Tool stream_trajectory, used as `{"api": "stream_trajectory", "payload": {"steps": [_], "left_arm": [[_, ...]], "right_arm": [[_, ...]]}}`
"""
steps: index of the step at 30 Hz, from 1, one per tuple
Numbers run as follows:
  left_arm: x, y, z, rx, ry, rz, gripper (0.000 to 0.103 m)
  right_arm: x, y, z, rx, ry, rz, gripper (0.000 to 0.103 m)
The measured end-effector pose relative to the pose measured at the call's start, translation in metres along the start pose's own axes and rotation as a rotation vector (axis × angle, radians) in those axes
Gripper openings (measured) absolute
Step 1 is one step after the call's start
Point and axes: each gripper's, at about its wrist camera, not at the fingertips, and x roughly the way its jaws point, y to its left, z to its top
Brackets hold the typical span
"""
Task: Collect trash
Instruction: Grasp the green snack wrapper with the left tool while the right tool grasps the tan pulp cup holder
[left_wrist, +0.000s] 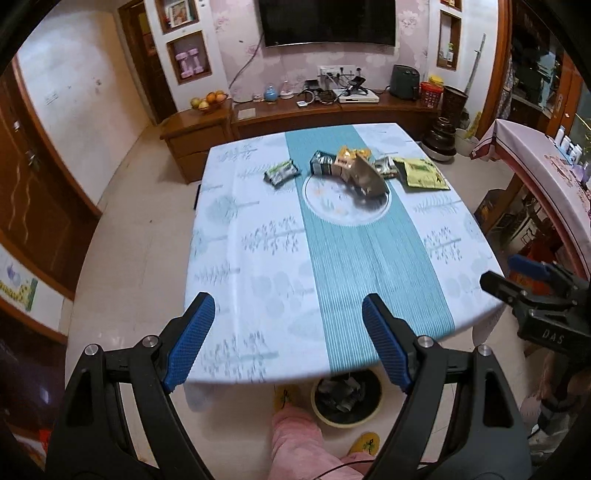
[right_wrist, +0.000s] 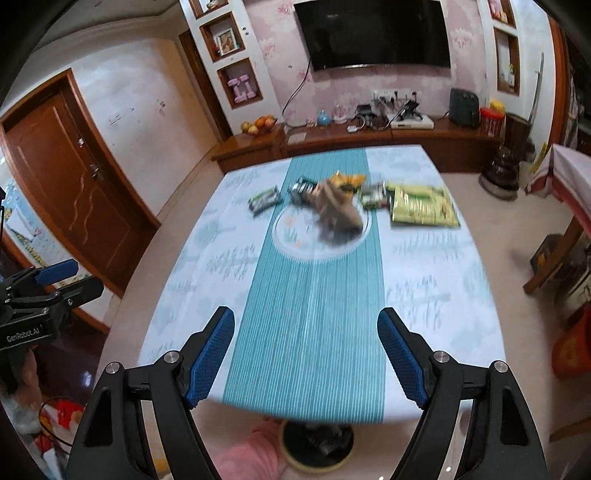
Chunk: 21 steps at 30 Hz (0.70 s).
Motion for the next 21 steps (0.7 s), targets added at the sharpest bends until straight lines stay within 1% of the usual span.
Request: {"api": "stream_trajectory", "payload": {"steps": [4,6,7,9,12,13,14,16,19,20,21], "left_arm": [[0.040,0.019,0.044,0.044,0.010,-0.016,0.080],[0.072,0.032,0.074,0.072,0.029,-0.036,0.080],[0.083,0.036,0.084,0.081,0.035,-0.041,0.080],[0.118,0.048,0.113,0.106,0.061,-0.060,0.080],[0.178,0.064,0.156,0.141,0.113,-0.104,0.080],[0.193,0.067,0.164,0.148,0.124,-0.115,0.080],[0.221,0.071,0.181,0.165,0.150,-0.135,0.080],[0.257,0.076,0.199,0.182,0.186,-0.160,0.080],[0.322,0.079,0.223,0.206,0.261,-0.205,0.080],[0.347,0.080,0.231,0.214,0.288,-0.227,0.080],[0.362,0.078,0.234,0.218,0.300,-0.235,0.080]], "right_arm": [[0.054,0.003,0.051,0.022,0.011,-0.065,0.081],[0.085,0.005,0.076,0.042,0.022,-0.088,0.081],[0.102,0.006,0.089,0.052,0.031,-0.104,0.080],[0.140,0.004,0.114,0.068,0.055,-0.143,0.079],[0.189,0.000,0.140,0.080,0.088,-0.198,0.076],[0.205,-0.001,0.147,0.091,0.101,-0.210,0.075],[0.222,-0.004,0.154,0.104,0.117,-0.222,0.074],[0.253,-0.010,0.164,0.128,0.151,-0.243,0.072],[0.292,-0.017,0.170,0.148,0.198,-0.263,0.069],[0.298,-0.018,0.168,0.153,0.208,-0.266,0.069],[0.307,-0.020,0.168,0.160,0.223,-0.268,0.068]]}}
